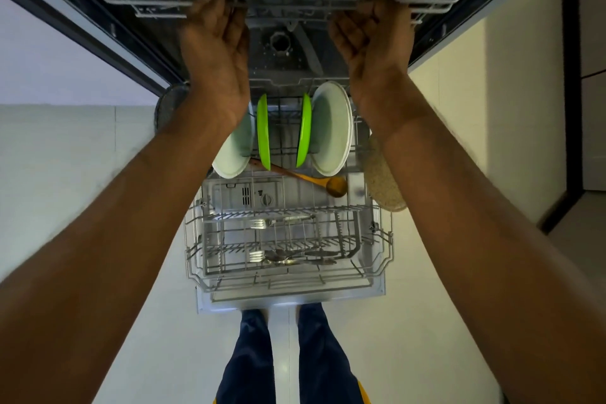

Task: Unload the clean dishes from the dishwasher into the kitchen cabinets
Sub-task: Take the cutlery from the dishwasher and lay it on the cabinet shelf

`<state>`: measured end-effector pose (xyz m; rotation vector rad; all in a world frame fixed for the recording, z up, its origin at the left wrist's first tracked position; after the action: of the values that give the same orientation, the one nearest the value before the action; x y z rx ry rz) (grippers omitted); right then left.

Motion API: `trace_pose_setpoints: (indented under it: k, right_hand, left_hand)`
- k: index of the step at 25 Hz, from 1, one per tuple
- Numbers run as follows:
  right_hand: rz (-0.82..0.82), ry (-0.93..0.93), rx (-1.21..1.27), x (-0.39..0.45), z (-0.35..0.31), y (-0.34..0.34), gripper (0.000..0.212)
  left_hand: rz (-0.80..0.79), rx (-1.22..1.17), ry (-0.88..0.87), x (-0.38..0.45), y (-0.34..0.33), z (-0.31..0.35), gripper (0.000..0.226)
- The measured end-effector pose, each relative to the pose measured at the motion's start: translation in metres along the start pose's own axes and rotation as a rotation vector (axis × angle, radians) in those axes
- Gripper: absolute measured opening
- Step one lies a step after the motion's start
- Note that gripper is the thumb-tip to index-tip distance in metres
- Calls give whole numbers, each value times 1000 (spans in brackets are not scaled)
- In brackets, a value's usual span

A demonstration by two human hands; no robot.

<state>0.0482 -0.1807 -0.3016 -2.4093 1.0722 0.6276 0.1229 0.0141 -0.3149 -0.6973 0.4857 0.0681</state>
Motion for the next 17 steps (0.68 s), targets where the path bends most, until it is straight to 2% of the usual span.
trace_pose_setpoints:
  k: [12,14,17]
  right_hand:
    - [29,-46,49,-1,2,0,14]
    - [-72,-33,72,-4,5,2,21]
    - [-256,-21,136,-8,17,13,47]
  left_hand:
    - [-31,-15,13,1,-1,0,42]
    - [-75,41,12,-1,0,3,44]
    - [-90,92,11,-16,11,5,54]
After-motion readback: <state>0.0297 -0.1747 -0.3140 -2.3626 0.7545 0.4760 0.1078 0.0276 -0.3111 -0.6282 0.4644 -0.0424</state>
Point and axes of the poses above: each hand's wrist, its own x-axis towards the middle knuckle, its own y-axis out of the back of the hand, z = x × y, the point moved 6 cm from there along x, towards the middle knuckle, and after that the axes turned 12 degrees about -x, right-handed, at the moved point
